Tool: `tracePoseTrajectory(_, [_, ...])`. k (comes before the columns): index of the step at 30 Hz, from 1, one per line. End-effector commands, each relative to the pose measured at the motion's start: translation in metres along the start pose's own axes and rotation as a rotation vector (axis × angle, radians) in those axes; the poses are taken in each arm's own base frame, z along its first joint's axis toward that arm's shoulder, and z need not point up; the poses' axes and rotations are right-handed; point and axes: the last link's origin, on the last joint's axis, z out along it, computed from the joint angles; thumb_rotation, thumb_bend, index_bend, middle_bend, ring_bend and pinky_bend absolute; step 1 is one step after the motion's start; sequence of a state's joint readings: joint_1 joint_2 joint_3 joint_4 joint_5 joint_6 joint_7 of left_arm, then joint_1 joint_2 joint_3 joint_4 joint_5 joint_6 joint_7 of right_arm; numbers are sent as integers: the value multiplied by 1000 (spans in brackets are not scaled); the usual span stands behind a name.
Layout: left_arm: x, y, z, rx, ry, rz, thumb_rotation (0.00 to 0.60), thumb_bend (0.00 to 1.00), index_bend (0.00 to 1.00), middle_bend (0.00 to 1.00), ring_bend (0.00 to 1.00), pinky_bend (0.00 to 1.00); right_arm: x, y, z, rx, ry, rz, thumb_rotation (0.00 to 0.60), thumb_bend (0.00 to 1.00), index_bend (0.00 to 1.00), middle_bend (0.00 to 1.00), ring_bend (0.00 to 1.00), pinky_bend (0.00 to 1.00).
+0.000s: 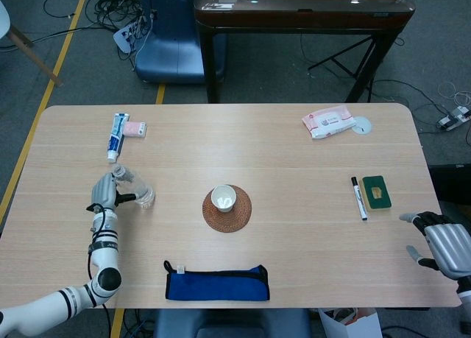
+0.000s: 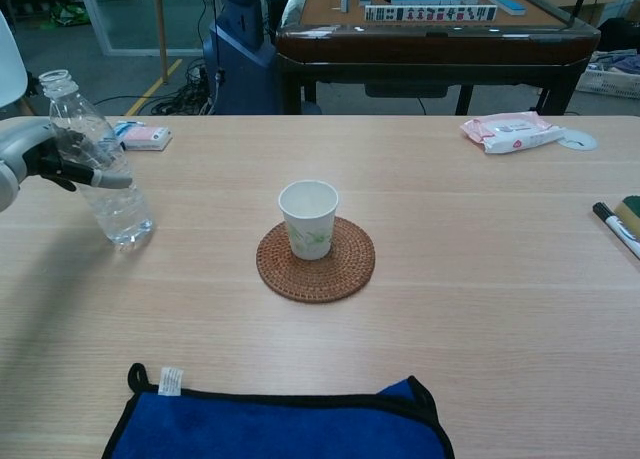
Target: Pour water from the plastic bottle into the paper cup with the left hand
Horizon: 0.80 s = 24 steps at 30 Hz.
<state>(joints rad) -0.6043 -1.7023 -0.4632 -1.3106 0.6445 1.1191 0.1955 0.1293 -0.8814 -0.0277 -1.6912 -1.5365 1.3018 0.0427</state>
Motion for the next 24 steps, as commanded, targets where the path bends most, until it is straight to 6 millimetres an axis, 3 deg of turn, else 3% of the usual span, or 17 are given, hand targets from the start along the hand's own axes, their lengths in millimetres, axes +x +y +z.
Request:
tracePoseTrajectory(1, [0, -1, 0, -1, -4, 1, 600, 145, 423, 411, 230, 253, 0, 0, 0, 0, -1, 0, 600, 311, 286, 322, 247, 327])
tracePoseTrajectory(9, [2, -4, 0, -3, -13, 2, 600, 145, 299, 334, 170, 223, -1, 0, 0, -1, -2, -1, 600, 310, 286, 322, 247, 327])
tracePoseTrajectory(24, [4, -9, -2, -3, -27, 11, 600, 145, 229, 198, 63, 167, 0, 0, 0, 2, -1, 1, 600, 311, 286, 322, 247, 326])
